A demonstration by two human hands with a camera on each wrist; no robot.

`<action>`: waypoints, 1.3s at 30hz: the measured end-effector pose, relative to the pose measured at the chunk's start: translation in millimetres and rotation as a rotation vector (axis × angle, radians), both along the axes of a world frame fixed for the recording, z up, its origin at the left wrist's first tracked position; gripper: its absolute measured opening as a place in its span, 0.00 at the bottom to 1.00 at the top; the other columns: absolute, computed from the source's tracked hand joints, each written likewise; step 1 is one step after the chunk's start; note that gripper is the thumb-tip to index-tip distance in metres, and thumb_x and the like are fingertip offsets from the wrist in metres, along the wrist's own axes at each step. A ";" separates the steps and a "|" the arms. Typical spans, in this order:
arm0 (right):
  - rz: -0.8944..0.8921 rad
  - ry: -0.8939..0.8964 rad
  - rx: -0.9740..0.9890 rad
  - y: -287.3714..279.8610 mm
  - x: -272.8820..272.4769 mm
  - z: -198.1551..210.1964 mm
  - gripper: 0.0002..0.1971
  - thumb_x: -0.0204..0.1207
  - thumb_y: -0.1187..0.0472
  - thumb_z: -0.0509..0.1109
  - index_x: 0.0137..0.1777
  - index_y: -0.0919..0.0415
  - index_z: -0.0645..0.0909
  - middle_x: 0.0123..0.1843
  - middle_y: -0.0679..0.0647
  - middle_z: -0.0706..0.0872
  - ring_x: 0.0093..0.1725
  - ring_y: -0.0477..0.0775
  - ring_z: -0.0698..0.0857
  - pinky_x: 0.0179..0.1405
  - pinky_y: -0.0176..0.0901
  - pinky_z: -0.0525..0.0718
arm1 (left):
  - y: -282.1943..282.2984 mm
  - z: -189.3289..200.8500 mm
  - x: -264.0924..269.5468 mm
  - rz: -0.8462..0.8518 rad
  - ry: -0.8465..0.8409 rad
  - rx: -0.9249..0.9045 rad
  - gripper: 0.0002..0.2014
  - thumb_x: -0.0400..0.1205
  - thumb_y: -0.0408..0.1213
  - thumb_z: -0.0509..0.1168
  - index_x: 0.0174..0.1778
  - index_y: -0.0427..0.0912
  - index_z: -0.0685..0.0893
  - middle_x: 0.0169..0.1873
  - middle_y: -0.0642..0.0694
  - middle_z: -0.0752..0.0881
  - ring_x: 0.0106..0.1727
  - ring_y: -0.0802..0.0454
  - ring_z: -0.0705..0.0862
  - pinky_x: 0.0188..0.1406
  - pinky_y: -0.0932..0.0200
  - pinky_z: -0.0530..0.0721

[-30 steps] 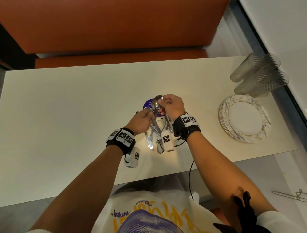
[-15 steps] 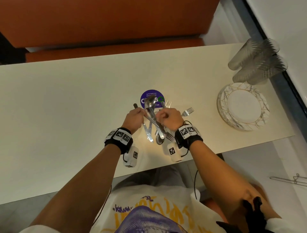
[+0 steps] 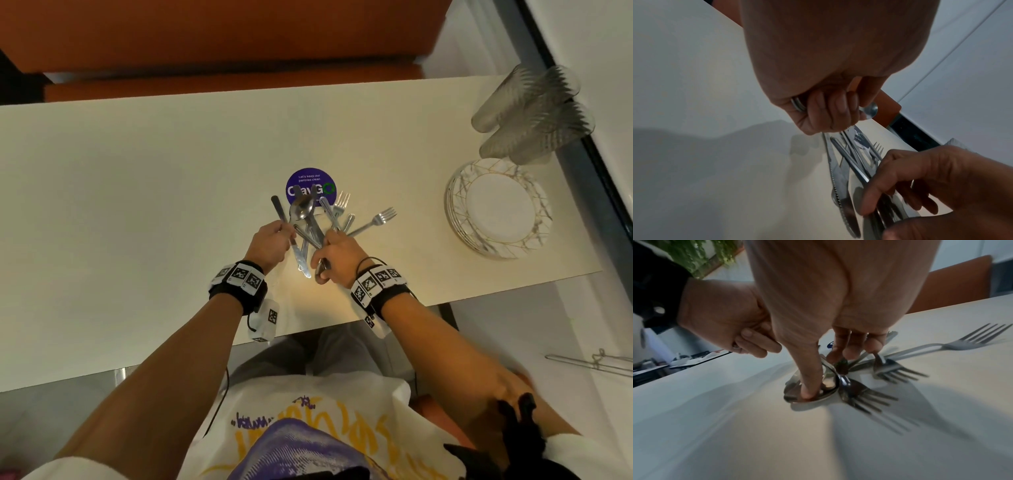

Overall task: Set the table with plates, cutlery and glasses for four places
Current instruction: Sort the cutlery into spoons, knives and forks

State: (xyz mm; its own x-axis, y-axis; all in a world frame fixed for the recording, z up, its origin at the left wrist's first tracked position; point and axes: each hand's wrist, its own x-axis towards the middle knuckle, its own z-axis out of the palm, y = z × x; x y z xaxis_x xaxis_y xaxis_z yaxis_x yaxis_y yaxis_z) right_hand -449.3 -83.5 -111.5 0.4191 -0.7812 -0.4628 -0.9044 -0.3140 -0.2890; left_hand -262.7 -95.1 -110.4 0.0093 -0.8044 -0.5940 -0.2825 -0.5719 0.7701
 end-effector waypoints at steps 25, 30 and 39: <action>-0.021 -0.309 -0.024 -75.3 11.2 0.4 0.02 0.80 0.60 0.72 0.48 0.52 0.85 0.48 0.45 0.85 0.52 0.50 0.80 0.58 0.50 0.84 | -5.6 6.4 15.3 0.264 -0.051 -0.062 0.15 0.92 0.38 0.55 0.47 0.42 0.85 0.32 0.48 0.83 0.30 0.53 0.78 0.30 0.59 0.75; -0.073 -0.430 0.044 -81.9 23.9 6.3 0.01 0.82 0.60 0.69 0.48 0.54 0.82 0.47 0.49 0.85 0.47 0.49 0.85 0.53 0.48 0.86 | -5.8 6.0 18.8 0.295 -0.056 -0.060 0.14 0.92 0.37 0.55 0.48 0.41 0.85 0.33 0.48 0.83 0.30 0.53 0.78 0.31 0.59 0.75; -0.247 -0.666 -0.030 -99.6 39.8 24.4 0.04 0.81 0.66 0.71 0.52 0.58 0.84 0.44 0.46 0.87 0.44 0.39 0.86 0.46 0.30 0.85 | -14.8 12.7 30.3 0.295 -0.063 -0.103 0.15 0.93 0.36 0.54 0.50 0.40 0.85 0.37 0.45 0.88 0.31 0.49 0.83 0.28 0.64 0.77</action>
